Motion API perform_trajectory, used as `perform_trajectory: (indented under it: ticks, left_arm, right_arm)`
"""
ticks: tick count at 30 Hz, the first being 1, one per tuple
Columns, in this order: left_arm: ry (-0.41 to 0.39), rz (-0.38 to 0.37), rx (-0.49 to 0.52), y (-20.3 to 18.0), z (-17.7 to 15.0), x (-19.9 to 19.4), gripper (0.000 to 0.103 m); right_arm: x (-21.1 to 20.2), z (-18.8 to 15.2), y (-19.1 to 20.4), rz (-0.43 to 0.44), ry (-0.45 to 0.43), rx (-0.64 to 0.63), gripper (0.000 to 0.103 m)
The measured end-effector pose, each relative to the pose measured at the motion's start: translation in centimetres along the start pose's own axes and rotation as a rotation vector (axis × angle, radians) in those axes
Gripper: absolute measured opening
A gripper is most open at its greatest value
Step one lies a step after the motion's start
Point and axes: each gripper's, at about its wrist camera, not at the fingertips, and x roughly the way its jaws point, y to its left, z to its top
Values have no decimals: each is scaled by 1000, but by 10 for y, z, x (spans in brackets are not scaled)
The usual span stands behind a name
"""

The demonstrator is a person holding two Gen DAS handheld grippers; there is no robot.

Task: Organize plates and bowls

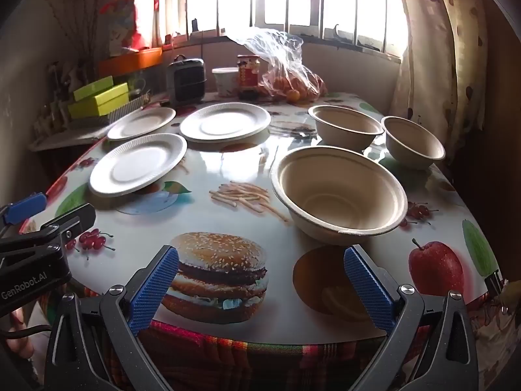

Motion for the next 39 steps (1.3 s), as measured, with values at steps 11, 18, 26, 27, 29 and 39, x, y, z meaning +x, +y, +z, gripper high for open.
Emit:
perform_trajectory:
  ticks: [11,18,26,27,29,39]
  left_arm:
    - [9,7,11,-2,2,4,88]
    - [33,51,-17,6,-2,9,88]
    - [31,70,12,1,2,9,88]
    - [35,68,15,0,3,10,88]
    - [41,51,7,1,5,11,88]
    - [59,55,4,3,10,20,88]
  right_arm:
    - [-2,2,-2,6,-6,-7,103]
    - [2,5,3,6,-15,-13,103]
    - [1,9,7,22,-20,-24,103]
    - [1,10,7,26,-19,-24,103]
    - [1,11,7,24,-20,-25,103]
    - [10,19,4,27,-10,-8,103]
